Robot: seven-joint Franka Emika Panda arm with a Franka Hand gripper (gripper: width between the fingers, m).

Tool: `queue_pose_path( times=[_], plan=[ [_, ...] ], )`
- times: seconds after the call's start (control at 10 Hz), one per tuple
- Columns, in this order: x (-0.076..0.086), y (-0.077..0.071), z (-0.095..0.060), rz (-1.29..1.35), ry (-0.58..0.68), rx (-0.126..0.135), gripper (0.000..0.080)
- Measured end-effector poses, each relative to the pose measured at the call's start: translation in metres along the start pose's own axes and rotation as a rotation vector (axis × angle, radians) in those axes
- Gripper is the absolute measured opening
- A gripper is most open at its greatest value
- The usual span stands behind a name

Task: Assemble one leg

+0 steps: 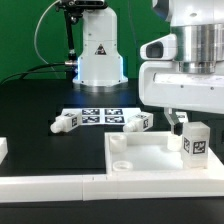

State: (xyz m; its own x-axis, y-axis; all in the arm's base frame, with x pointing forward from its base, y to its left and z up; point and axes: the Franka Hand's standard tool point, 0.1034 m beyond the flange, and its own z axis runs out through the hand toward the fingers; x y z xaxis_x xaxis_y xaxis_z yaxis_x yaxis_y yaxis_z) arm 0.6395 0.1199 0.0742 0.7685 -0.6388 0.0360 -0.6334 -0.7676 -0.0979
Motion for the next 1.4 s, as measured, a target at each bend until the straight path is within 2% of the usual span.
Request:
queue_pose_path(
  times=[0.1, 0.2, 0.4, 0.6, 0.7, 1.0, 1.4],
  plan=[
    [0.000, -0.002, -0.001, -0.258, 0.029, -0.025, 0.0649],
    [0.003, -0.002, -0.002, -0.446, 0.037, -0.024, 0.0649],
    [0.005, 0.000, -0.002, -0.524, 0.035, -0.027, 0.0649],
    [0.005, 0.000, -0.002, -0.501, 0.035, -0.028, 0.0387],
    [0.006, 0.002, -0.001, -0.497, 0.035, -0.030, 0.0285],
    [0.008, 0.003, 0.000, -0.212, 0.044, -0.032, 0.0285],
    [0.008, 0.008, 0.001, 0.529, -0.006, 0.001, 0.0285]
  ],
)
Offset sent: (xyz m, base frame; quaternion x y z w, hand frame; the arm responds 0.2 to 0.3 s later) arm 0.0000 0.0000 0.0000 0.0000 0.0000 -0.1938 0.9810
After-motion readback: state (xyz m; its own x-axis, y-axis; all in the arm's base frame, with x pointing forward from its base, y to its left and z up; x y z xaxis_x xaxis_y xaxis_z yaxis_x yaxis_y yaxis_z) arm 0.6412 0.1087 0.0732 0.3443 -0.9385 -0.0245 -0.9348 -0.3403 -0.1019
